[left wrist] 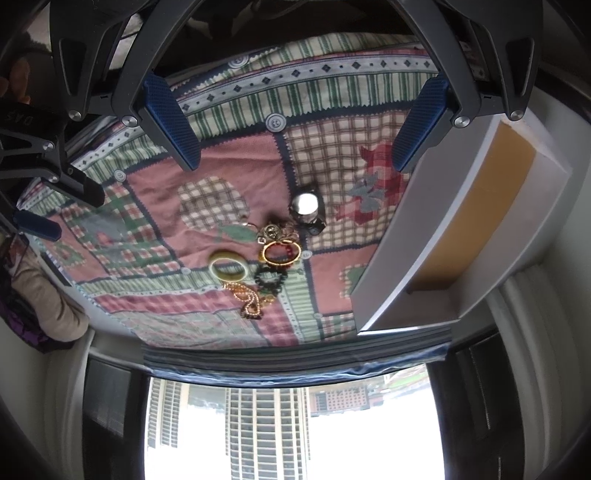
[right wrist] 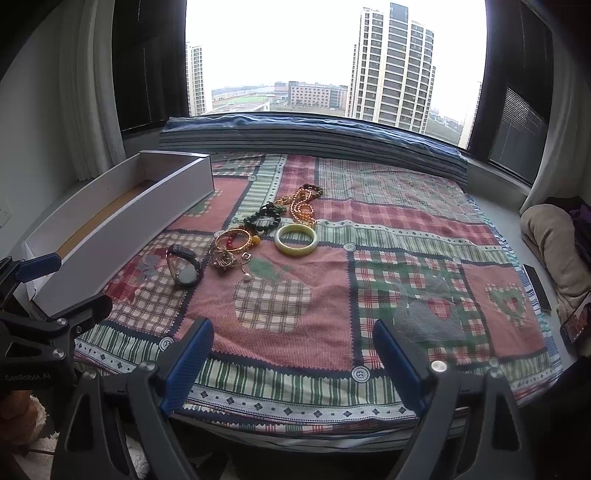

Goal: Organize jewelry

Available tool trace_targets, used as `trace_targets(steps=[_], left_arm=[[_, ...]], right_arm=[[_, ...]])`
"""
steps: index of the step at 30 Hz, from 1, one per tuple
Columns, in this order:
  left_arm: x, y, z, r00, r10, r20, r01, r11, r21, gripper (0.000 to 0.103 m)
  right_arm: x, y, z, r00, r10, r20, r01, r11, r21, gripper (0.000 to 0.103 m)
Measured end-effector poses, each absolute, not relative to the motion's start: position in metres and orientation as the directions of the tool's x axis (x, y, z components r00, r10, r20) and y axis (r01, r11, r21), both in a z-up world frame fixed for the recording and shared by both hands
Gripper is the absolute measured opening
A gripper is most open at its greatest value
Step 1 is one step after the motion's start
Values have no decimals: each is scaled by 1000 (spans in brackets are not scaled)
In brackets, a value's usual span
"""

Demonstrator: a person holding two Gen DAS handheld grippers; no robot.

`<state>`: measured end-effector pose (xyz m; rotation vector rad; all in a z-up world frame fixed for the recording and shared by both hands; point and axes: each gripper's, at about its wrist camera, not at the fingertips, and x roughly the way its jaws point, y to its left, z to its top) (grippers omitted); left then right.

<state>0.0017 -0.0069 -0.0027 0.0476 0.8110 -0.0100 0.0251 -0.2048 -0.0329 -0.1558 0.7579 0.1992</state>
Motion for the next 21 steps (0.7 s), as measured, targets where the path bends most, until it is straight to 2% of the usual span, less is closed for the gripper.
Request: trace_targets(steps=[21], left_arm=[[4,-7,-9,663,-10,-749,31,999,15,103]], right_arm=[[26,-206,-35,702,128,-701,-236,970,-59,90]])
